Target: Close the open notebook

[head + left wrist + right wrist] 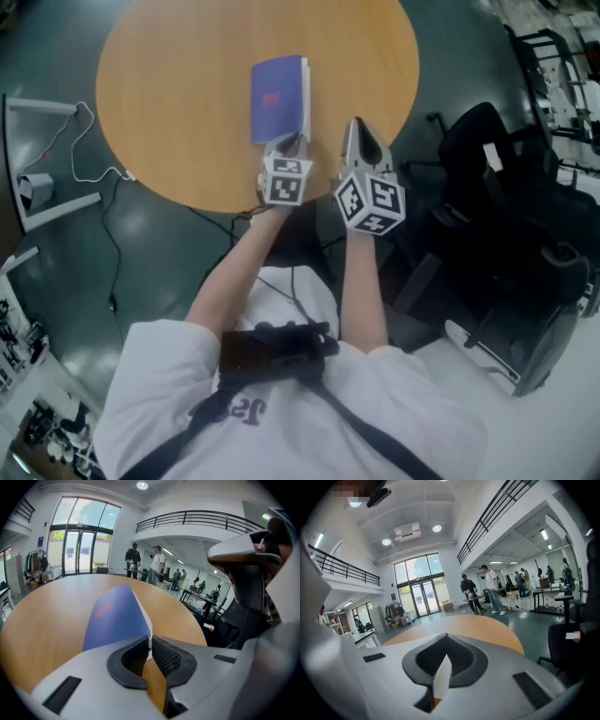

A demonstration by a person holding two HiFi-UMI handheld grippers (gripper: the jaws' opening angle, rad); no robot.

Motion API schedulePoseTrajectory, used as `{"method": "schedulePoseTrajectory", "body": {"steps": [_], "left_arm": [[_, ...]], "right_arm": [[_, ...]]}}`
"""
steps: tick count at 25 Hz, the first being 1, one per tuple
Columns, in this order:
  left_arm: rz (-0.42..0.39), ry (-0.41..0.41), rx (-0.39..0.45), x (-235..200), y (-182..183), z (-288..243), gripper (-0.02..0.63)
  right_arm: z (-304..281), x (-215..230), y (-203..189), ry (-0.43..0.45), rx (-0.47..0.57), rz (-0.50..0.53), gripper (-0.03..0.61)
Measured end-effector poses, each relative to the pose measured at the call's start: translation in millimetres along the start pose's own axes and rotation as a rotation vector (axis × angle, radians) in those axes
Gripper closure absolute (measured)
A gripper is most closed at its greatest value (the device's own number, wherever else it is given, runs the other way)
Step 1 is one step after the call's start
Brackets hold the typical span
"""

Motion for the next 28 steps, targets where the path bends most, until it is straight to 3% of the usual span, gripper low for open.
{"method": "schedulePoseTrajectory", "body": {"steps": [12, 17, 28], "left_arm": [[-0.031, -0.029, -0.118, 11, -25, -32, 0.577], [-0.045, -0.088, -0.105, 18, -30, -36, 0.575], [-0.026, -0.136, -0.033, 23, -16, -12, 0.574]], "right_arm": [[8, 21, -17, -0.042, -0.028, -0.029, 0.560], [7, 18, -17, -0.046, -0.019, -0.042, 0.560], [16, 10, 2, -0.034, 0.049, -0.060, 0.560]]}}
Point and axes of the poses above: the fingertips, and each gripper's own axes: z backward along the fingers, x to its right, y out of its top, the point moved 3 cm from there along z, backward along the fingers, and after that the axes turned 4 degrees about -z, right-handed, at the moved point
